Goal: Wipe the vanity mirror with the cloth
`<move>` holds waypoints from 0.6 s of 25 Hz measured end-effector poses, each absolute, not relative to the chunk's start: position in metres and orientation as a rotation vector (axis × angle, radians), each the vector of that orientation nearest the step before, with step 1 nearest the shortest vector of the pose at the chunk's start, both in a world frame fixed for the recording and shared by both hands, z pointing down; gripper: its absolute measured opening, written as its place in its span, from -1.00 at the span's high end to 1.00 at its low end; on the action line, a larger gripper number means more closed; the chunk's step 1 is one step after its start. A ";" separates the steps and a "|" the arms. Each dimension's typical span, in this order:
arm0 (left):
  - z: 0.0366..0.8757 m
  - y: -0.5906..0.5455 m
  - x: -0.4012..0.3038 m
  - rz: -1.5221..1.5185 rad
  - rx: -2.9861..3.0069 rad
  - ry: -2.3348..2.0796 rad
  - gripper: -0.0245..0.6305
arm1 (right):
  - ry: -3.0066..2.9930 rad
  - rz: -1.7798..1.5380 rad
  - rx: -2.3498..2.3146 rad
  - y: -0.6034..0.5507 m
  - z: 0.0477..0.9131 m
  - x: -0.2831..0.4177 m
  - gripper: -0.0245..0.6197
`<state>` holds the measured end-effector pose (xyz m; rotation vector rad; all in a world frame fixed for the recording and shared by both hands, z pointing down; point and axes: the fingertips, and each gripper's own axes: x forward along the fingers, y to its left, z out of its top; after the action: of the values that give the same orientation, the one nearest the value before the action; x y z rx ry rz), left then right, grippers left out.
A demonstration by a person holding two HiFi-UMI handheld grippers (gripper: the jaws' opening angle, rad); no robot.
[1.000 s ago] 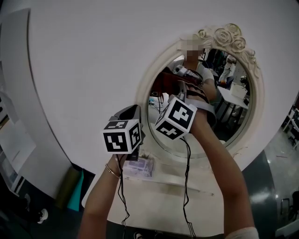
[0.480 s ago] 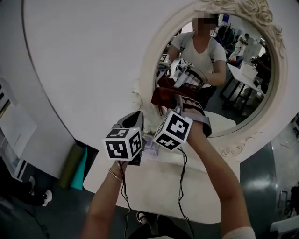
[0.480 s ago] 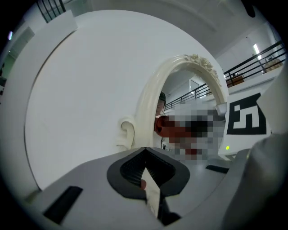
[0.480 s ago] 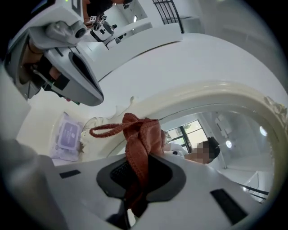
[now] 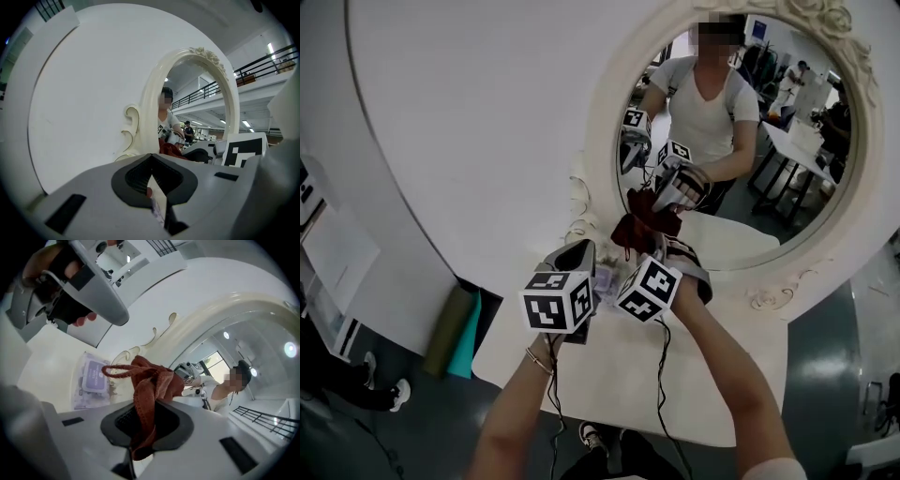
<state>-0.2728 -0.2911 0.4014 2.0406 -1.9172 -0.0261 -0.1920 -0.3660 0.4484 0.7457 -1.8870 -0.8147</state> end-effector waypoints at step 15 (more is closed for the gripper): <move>0.211 -0.336 -0.191 -0.211 2.358 -1.920 0.91 | -1.838 -1.150 1.248 -0.369 0.127 -0.090 0.74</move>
<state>-0.1915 -0.3356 0.2110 2.3584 -1.9201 -0.2114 -0.0895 -0.3688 0.1267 1.2484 -1.8378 -1.1497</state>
